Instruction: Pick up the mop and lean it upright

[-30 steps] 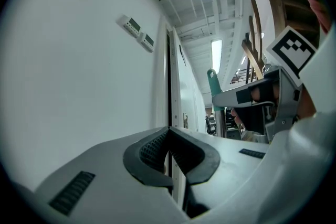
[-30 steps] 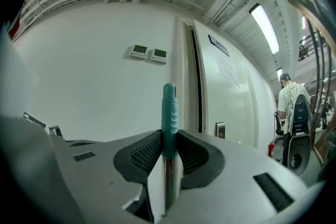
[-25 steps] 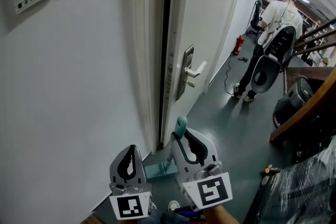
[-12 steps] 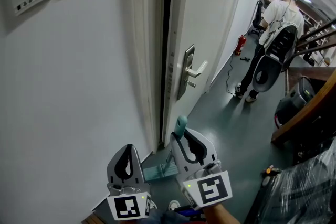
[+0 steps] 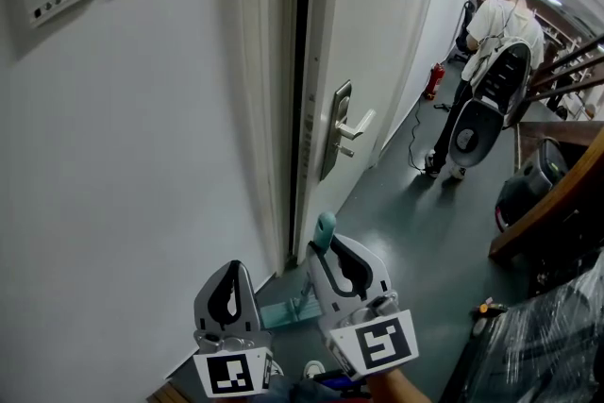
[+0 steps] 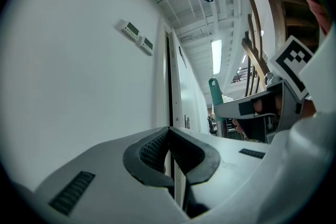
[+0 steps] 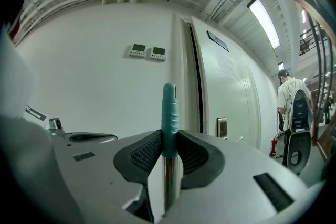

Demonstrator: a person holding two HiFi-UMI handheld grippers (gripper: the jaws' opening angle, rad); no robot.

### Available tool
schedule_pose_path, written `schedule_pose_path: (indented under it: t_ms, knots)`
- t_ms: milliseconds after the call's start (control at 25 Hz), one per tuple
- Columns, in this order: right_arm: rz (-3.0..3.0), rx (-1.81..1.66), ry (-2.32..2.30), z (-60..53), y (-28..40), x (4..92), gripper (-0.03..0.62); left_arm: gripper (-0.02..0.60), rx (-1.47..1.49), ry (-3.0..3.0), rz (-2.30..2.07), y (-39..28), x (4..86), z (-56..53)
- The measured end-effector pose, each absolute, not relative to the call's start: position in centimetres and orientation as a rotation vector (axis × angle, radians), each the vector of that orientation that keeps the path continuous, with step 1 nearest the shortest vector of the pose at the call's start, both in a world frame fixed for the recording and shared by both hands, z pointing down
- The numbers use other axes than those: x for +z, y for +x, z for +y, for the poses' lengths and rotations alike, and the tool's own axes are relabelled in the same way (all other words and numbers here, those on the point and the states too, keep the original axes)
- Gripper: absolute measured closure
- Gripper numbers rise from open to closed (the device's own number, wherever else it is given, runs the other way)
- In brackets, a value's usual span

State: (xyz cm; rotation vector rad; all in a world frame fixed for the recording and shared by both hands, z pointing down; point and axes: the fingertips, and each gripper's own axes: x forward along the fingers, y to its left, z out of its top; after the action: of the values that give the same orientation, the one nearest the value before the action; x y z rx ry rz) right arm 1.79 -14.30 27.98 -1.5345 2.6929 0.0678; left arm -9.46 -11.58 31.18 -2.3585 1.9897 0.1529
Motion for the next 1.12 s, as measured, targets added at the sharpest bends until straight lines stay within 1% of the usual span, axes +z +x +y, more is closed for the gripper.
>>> schedule_pose_path:
  t_ms: [360, 1000, 1120]
  knots:
    - [2.745, 0.050, -1.510, -14.2, 1.3, 29.5, 0.490, 0.569, 0.121, -2.329, 1.984, -9.9, 31.5, -11.5]
    - [2.900, -0.105, -1.462, -15.0, 0.0, 36.4, 0.490, 0.569, 0.091, -2.305, 2.017, -10.8, 32.9, -11.4]
    - [2.916, -0.081, -1.419, -15.0, -0.6, 37.5, 0.490, 0.569, 0.085, -2.304, 2.020, -11.0, 33.3, -11.2]
